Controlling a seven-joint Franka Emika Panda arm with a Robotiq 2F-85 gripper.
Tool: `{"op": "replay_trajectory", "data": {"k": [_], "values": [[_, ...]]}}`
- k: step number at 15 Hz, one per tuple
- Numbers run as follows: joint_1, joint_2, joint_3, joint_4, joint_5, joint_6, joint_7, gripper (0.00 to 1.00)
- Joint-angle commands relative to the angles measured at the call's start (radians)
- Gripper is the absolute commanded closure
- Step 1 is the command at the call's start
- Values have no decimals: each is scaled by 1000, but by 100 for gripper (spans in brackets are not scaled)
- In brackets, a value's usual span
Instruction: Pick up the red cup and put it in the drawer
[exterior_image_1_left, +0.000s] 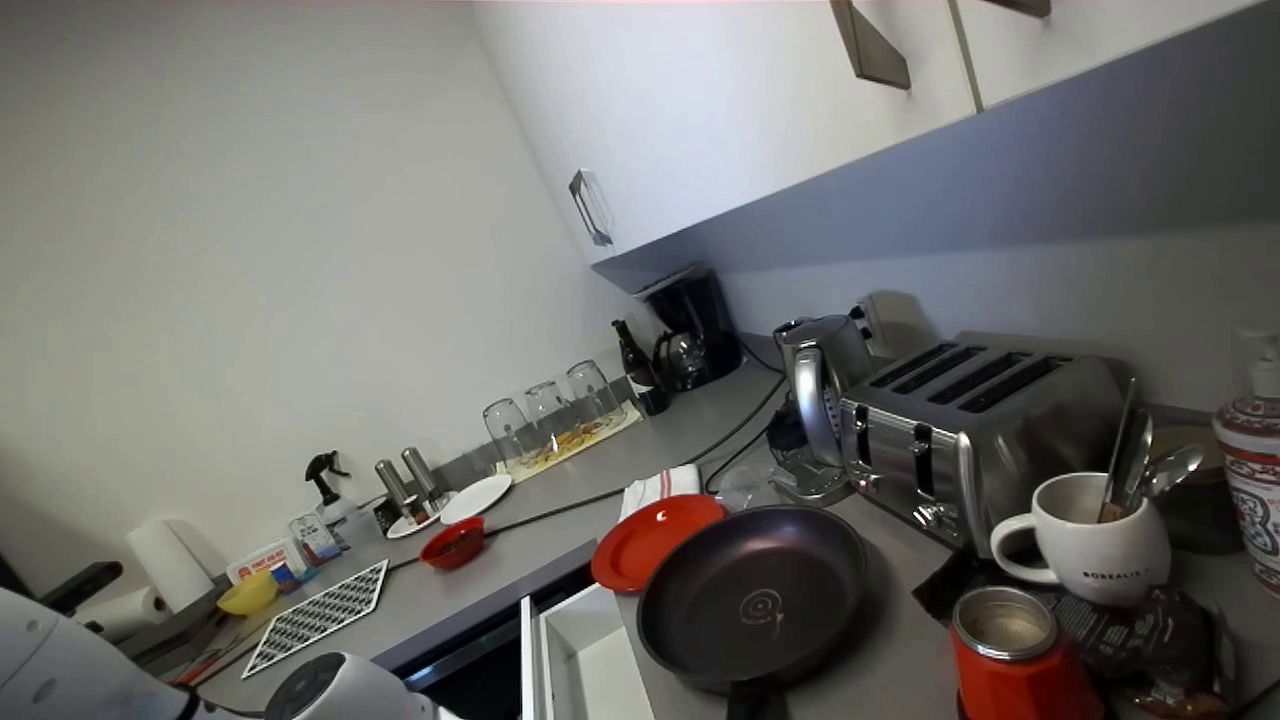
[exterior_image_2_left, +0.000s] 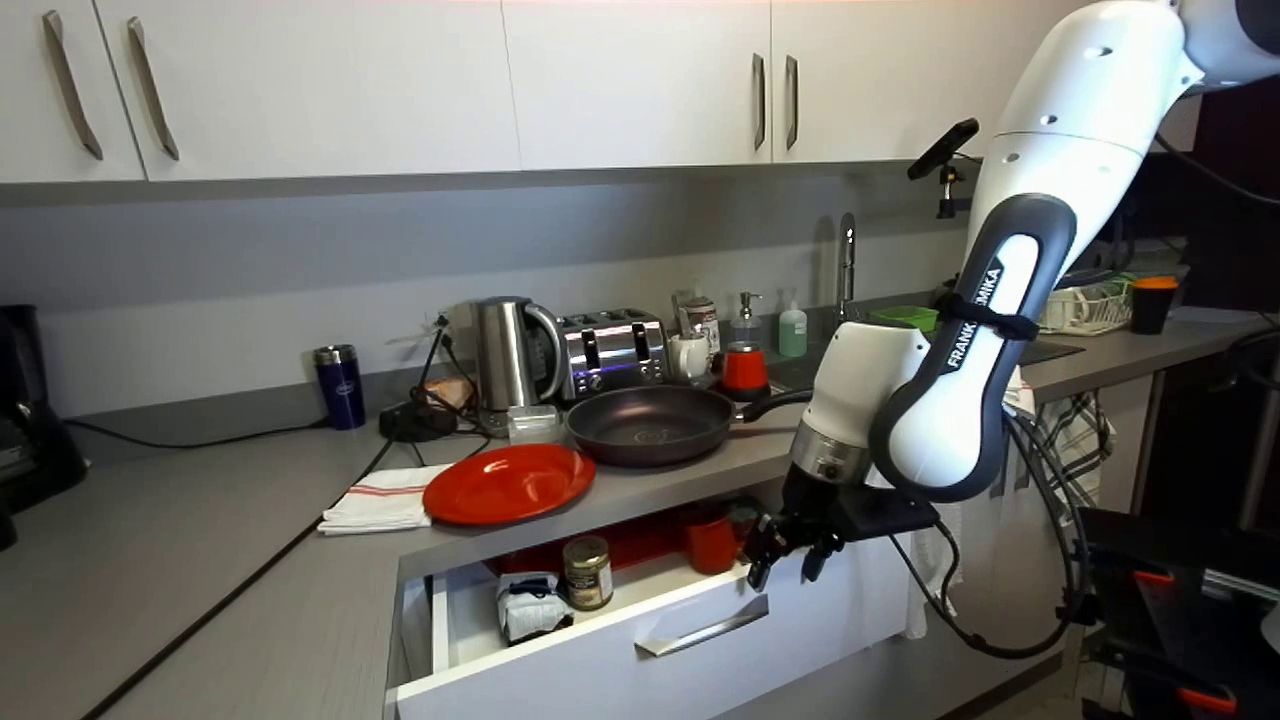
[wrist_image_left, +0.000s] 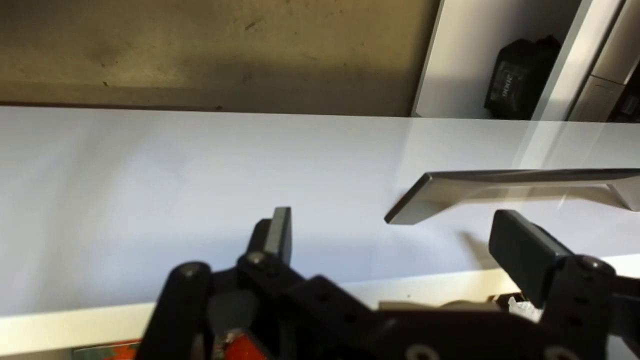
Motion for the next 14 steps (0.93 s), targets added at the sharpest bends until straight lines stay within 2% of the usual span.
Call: {"op": "replay_trajectory", "data": {"k": [1,9,14], "values": [[-46,-18,-5,31,-35,-43,-29,0],[-138,-25,6,71,-55,-43,-91,0],[-223,-17,28,130,-59,-52,-151,0]]}}
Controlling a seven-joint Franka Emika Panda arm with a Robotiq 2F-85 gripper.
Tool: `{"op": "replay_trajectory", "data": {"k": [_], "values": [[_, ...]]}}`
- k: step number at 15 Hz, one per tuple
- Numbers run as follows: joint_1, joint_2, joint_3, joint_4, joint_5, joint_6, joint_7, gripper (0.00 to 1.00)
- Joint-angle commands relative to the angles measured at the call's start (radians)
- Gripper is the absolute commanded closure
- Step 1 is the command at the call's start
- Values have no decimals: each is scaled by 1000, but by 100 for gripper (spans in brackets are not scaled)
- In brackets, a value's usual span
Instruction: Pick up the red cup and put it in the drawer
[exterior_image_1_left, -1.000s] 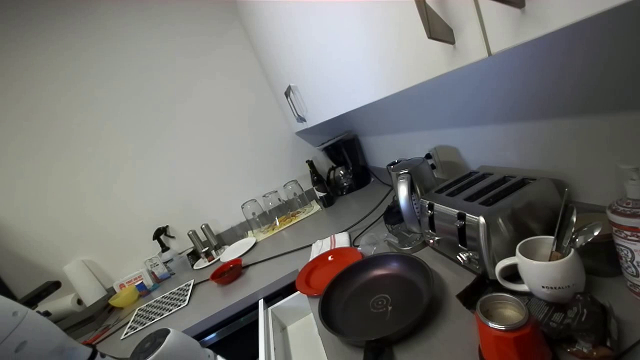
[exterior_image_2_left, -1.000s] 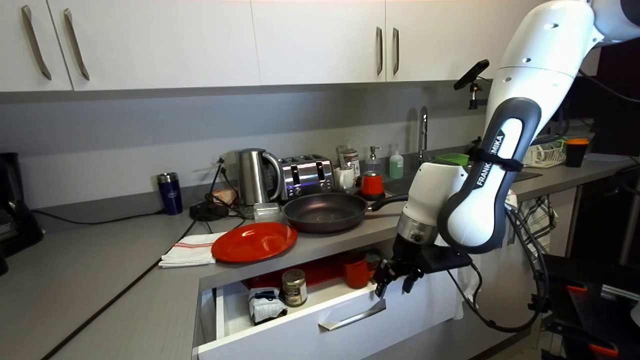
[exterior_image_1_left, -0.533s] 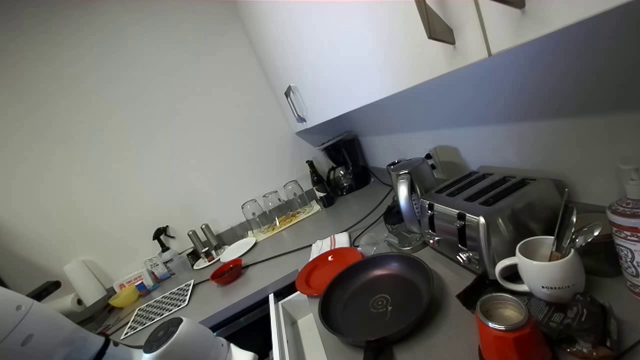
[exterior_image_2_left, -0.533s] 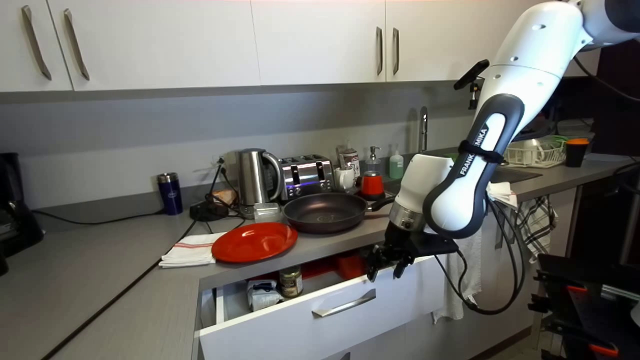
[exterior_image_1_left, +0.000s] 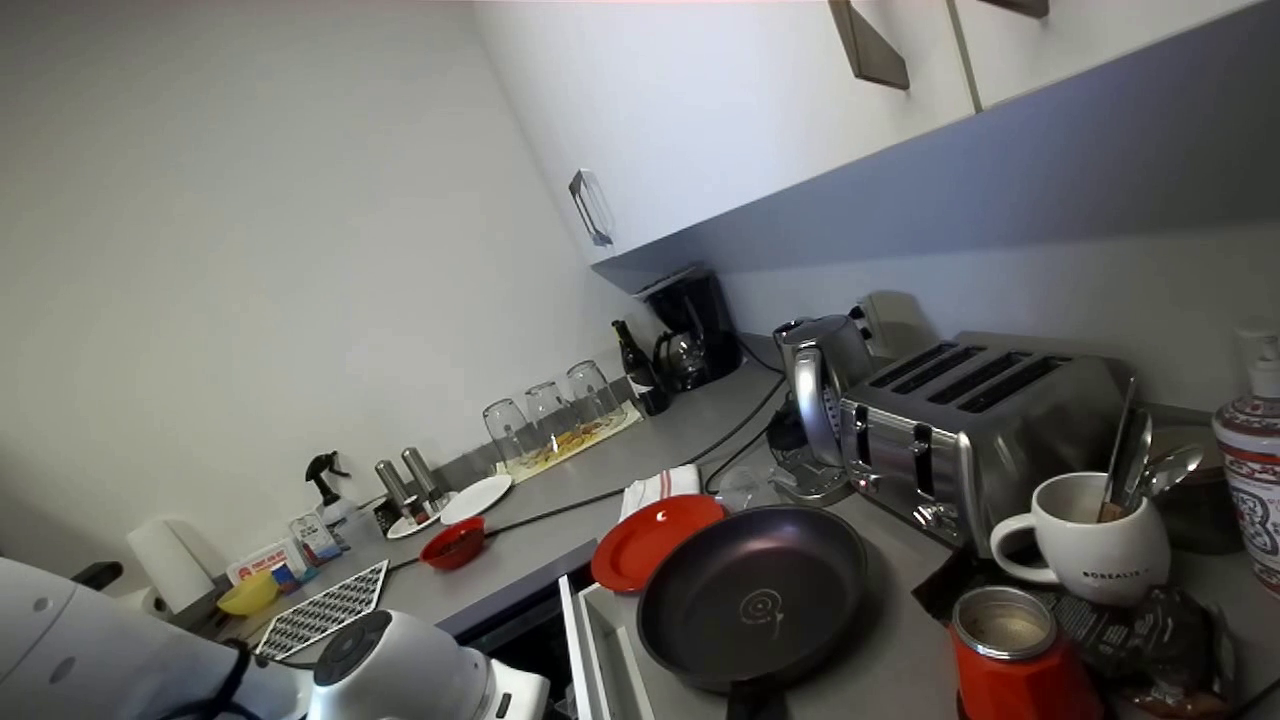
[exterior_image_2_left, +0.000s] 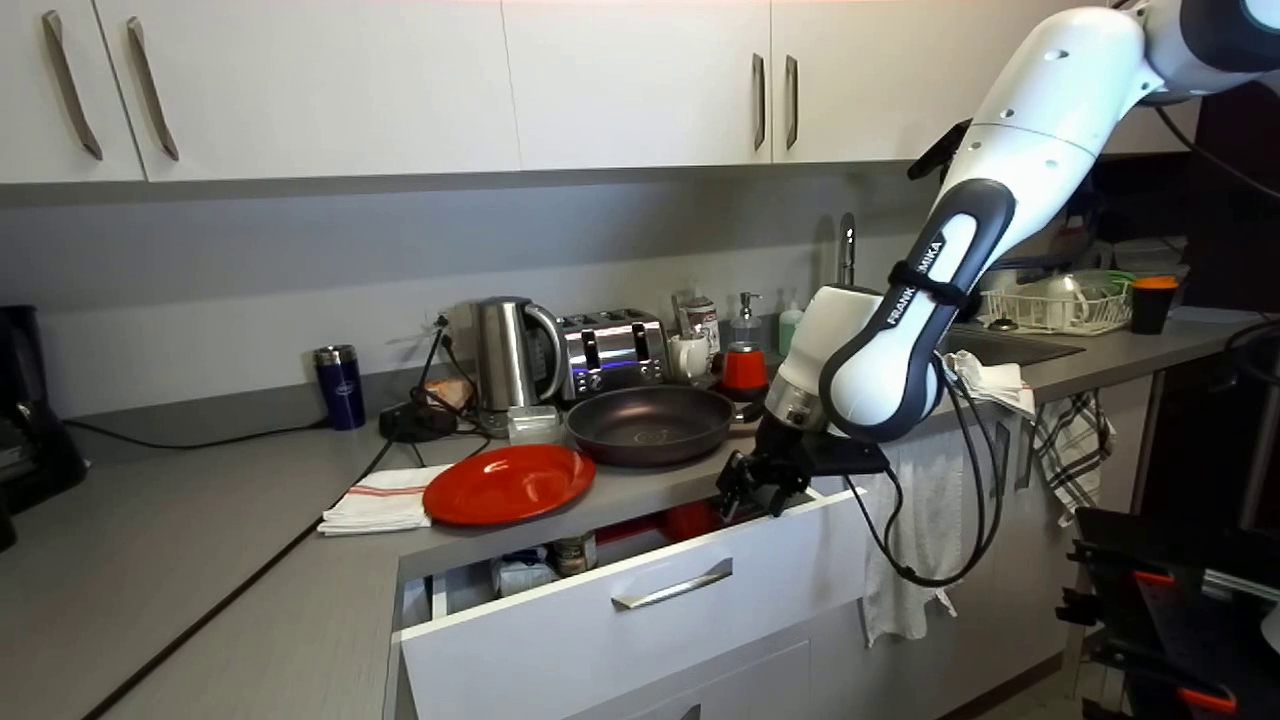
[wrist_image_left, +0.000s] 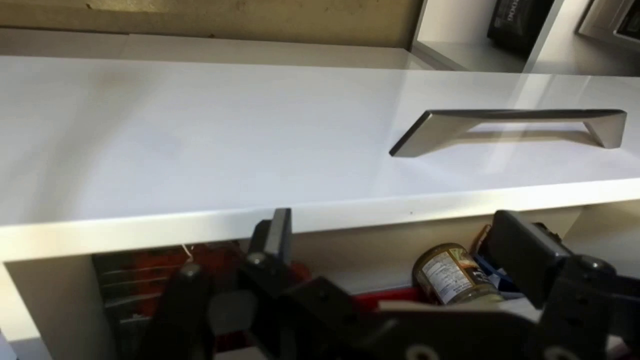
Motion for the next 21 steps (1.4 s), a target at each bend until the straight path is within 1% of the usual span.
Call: {"op": "replay_trajectory", "data": {"k": [1,3,4,8,12,13,15,16,18,21], "values": [[-87,-9,34,44,-22,-35,-60,0],[-142,4,61,72,-4,-35,-111,0],[-189,8,100,85,8,-38,-141,0],[-309,6,242,78,28,-11,-223,0],[-372,-37,367,25,46,0,-235,0],[-367,-58,375,-2,50,11,-218,0],[-414,-80,461,-45,90,32,-220,0],[-427,-86,490,-64,108,40,-216,0],[-486,-83,581,-100,155,55,-221,0],[-591,-63,711,-148,206,81,-227,0]]}}
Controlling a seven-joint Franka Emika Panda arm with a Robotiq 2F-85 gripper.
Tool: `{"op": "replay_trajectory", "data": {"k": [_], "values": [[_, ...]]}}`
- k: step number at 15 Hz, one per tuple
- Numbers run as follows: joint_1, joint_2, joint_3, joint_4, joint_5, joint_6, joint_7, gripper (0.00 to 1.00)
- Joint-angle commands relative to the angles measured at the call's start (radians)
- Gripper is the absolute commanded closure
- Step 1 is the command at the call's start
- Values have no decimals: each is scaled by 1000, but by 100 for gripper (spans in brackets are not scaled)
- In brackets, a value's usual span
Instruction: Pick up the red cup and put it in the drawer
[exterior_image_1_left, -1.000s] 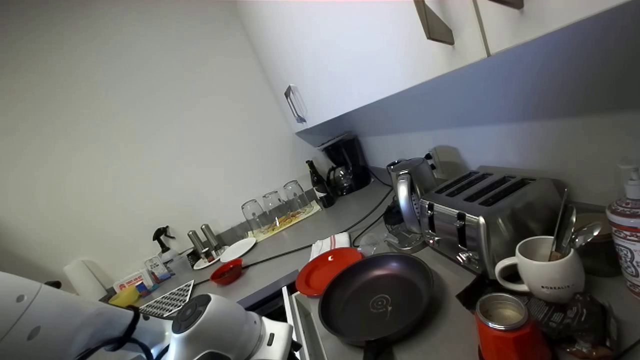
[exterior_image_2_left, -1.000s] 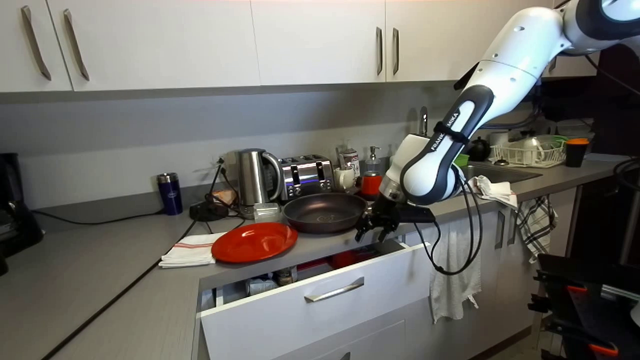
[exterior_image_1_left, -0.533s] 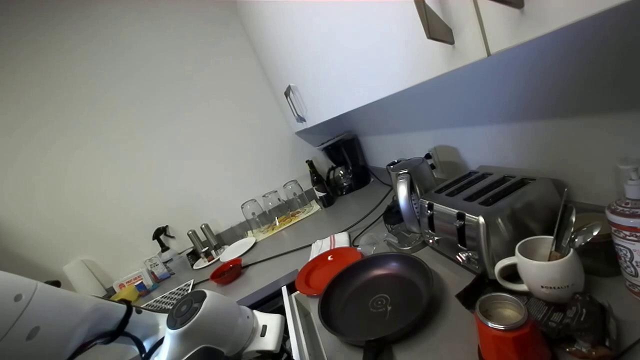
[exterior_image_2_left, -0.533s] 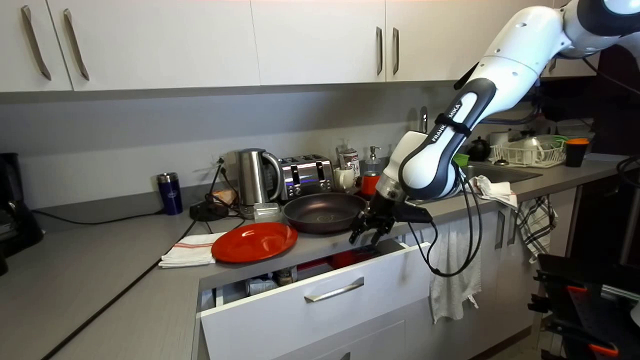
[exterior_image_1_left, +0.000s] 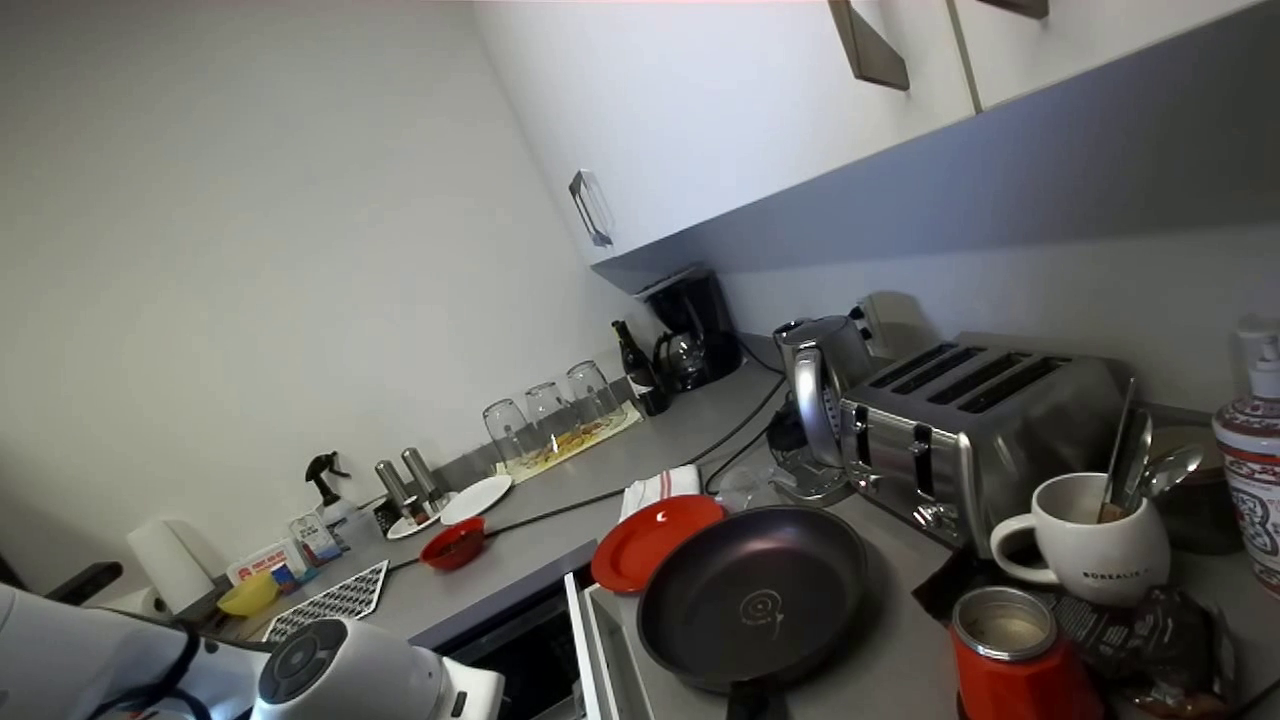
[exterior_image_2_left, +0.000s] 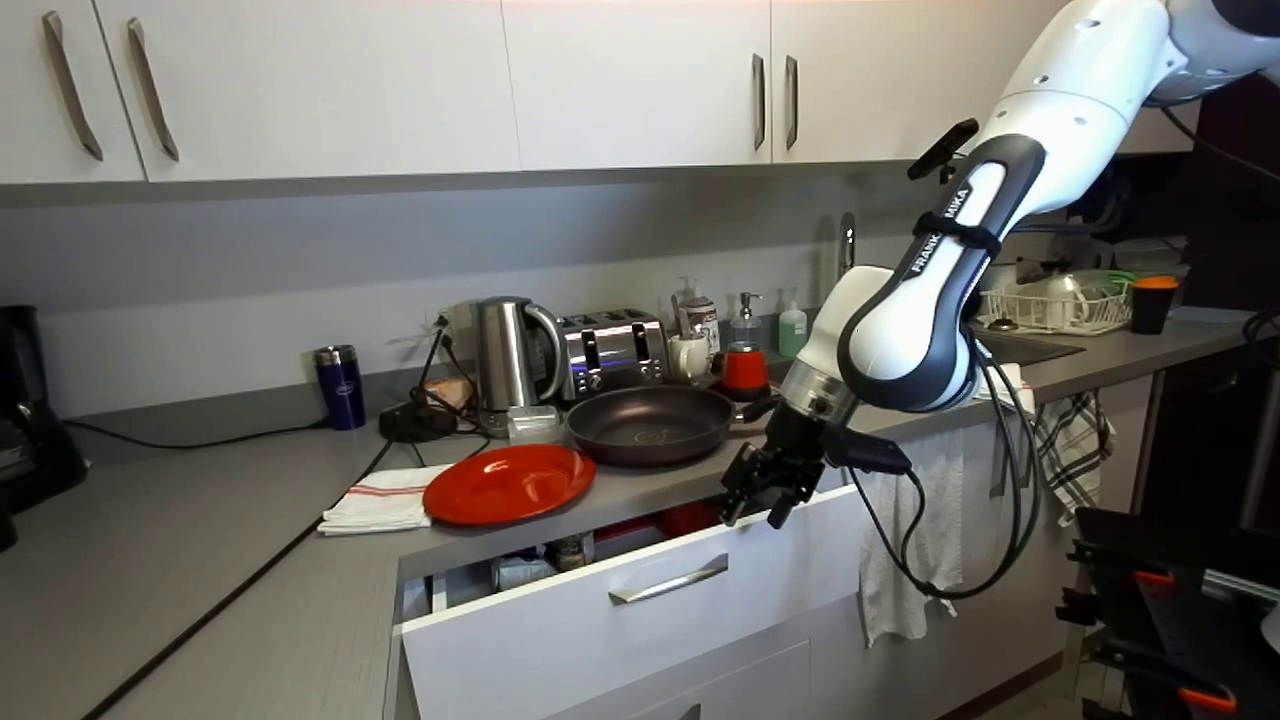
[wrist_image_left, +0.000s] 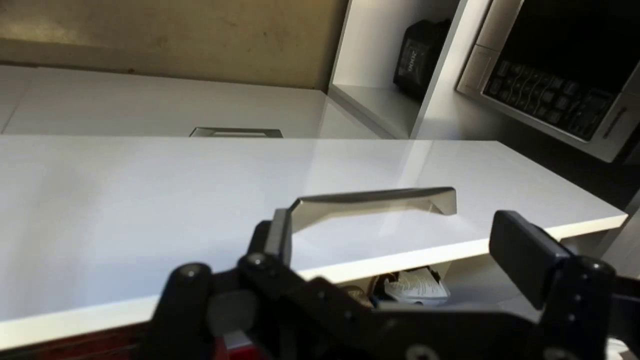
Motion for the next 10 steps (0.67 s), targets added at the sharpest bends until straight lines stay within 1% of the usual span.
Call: {"op": "replay_trajectory", "data": {"k": [1,2,3,5,8,10], "values": [[-135,4,142,-76,62,36,-20,0],[-158,9,158,-92,64,42,-18,0],[-176,16,159,-107,58,43,-17,0],[-193,15,134,-139,44,39,-15,0],[-192,10,67,-176,27,26,-14,0],[-179,9,22,-194,21,23,-14,0]]}}
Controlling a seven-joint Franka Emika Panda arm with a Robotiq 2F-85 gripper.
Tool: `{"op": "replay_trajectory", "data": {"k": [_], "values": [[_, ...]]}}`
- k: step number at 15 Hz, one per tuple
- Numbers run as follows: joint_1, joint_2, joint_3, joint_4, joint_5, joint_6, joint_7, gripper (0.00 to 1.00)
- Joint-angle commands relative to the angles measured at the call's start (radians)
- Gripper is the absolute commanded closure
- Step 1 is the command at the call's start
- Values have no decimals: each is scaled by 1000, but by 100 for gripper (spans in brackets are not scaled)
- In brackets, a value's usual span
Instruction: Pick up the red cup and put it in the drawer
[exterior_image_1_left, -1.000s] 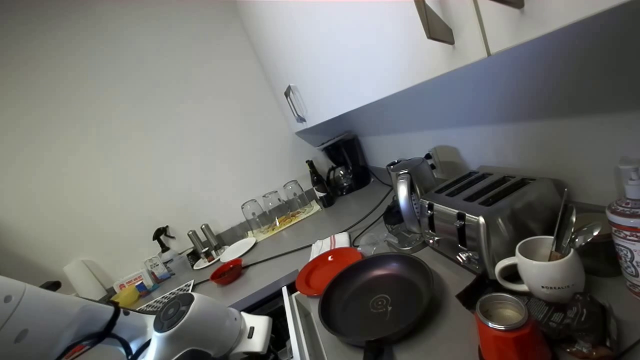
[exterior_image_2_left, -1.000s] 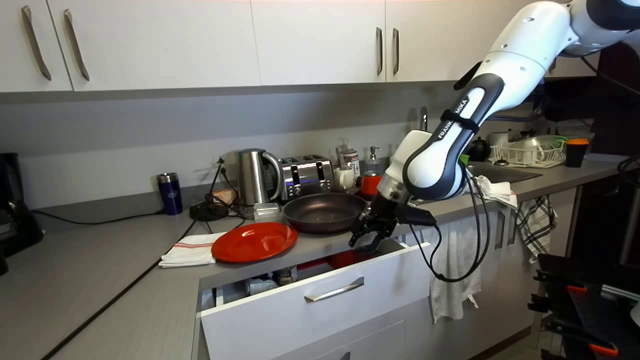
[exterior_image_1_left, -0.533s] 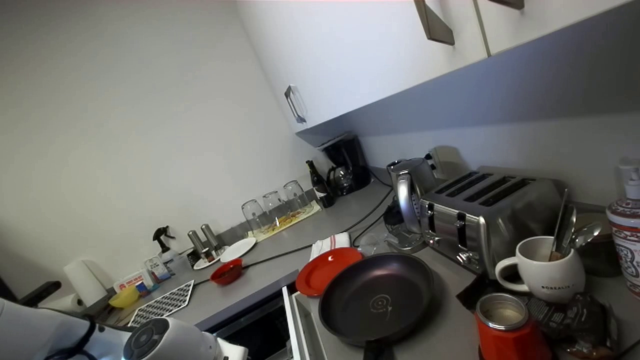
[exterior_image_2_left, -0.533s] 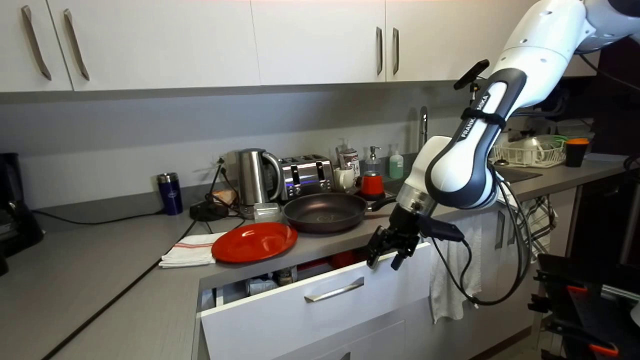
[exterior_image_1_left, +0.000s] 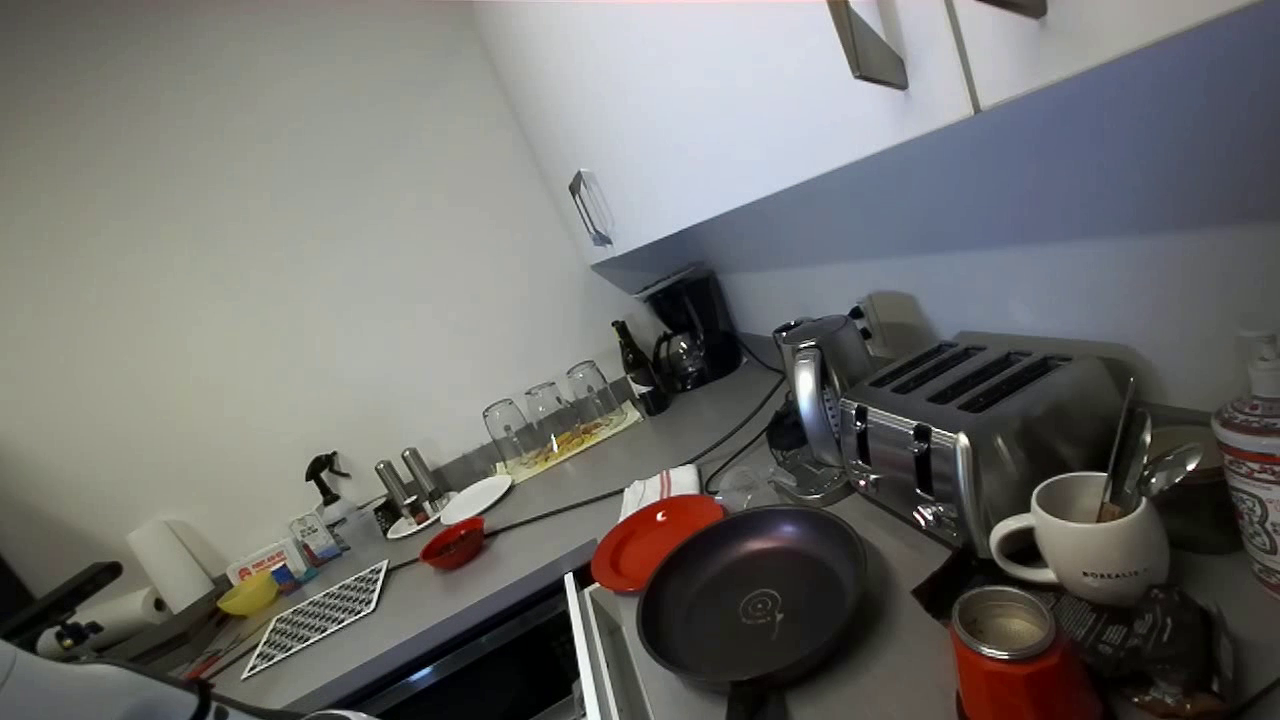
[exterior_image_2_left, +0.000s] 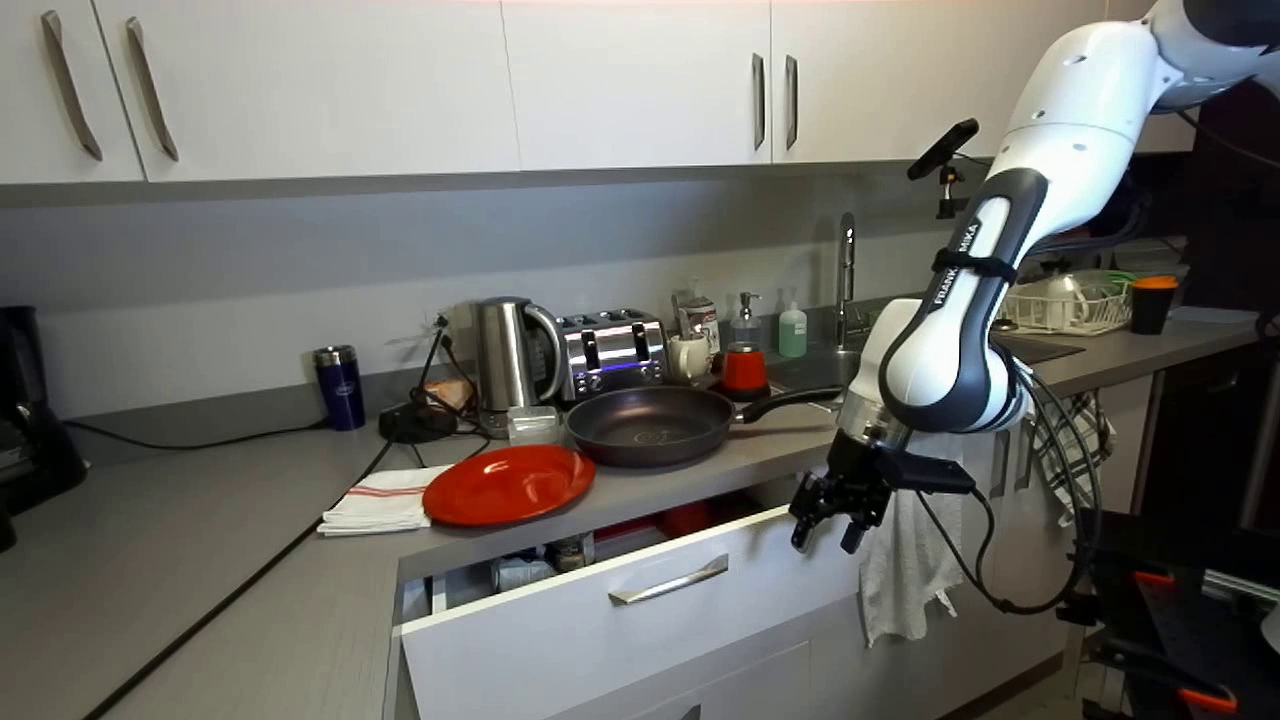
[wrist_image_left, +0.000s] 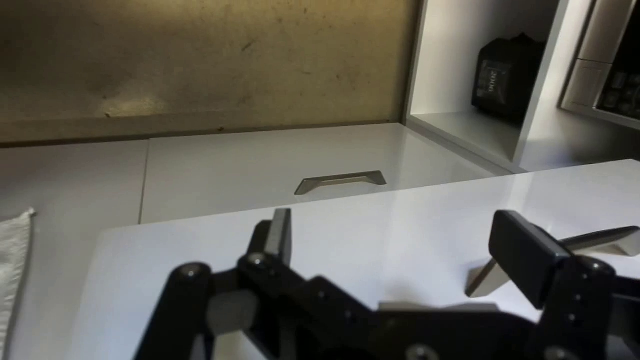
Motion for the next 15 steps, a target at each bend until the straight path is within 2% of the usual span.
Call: {"op": "replay_trajectory", "data": {"k": [1,4,10,15], "values": [[26,-9,-73,-37,-15,-1,-9,0],[78,-13,-153,-50,-27,-3,-15,0],[287,-13,-387,-34,-69,-6,-14,0],[419,26,-539,36,-100,-26,-14,0]]}}
